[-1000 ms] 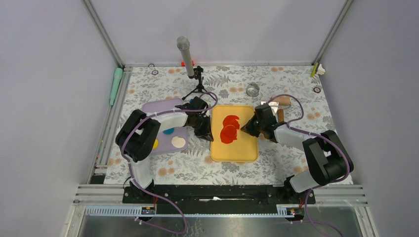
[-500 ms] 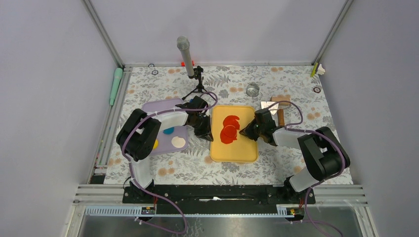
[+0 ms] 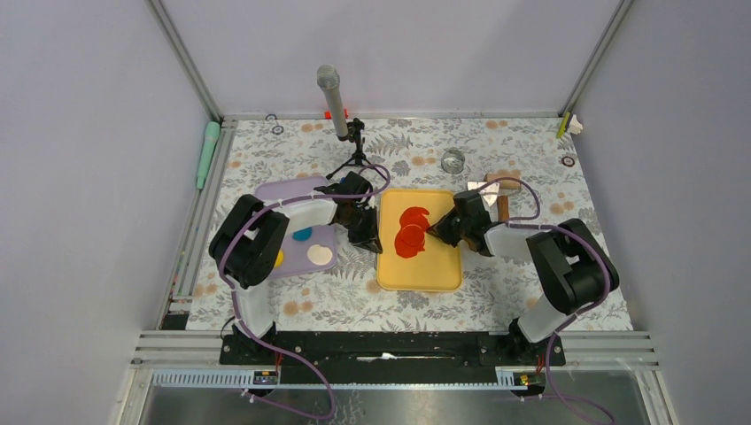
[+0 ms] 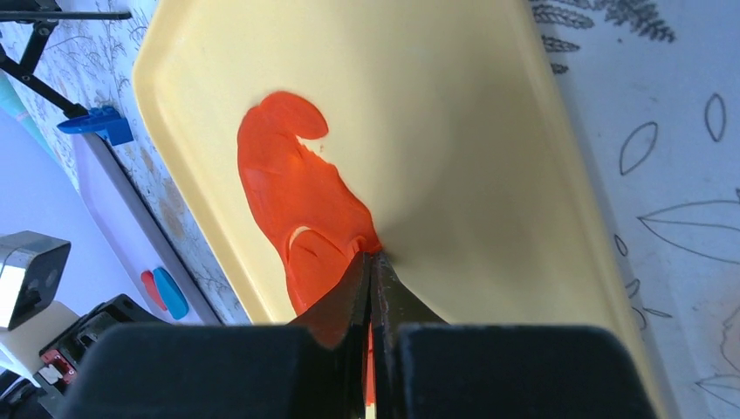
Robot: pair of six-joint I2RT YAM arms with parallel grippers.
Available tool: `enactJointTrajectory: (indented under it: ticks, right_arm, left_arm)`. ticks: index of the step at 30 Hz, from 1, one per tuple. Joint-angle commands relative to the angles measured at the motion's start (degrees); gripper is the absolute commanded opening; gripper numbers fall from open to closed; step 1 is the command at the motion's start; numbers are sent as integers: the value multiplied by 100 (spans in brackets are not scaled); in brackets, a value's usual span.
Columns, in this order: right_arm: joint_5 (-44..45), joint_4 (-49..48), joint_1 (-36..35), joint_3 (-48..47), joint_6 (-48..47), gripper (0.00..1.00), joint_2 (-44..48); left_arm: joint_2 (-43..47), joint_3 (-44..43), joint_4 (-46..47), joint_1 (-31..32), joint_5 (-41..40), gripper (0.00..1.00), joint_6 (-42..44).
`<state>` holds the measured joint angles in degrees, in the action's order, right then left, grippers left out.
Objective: Roll out the dumpling wrappers from the dough
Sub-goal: Remove the dumpling wrapper from the work surface.
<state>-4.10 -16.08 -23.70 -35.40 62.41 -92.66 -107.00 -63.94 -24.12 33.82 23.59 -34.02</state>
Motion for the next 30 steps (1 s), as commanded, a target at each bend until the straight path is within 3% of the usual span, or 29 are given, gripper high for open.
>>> enactJointTrajectory:
  ticks: [1,30]
  right_arm:
    - [342,43,-37,-169,21,0,-263]
    - [-169,-792,-35,-1245,135,0,-903]
  left_arm:
    - [-167,-33,-97,34,68,0,277]
    - [-328,-108,-188,265,352,0,464]
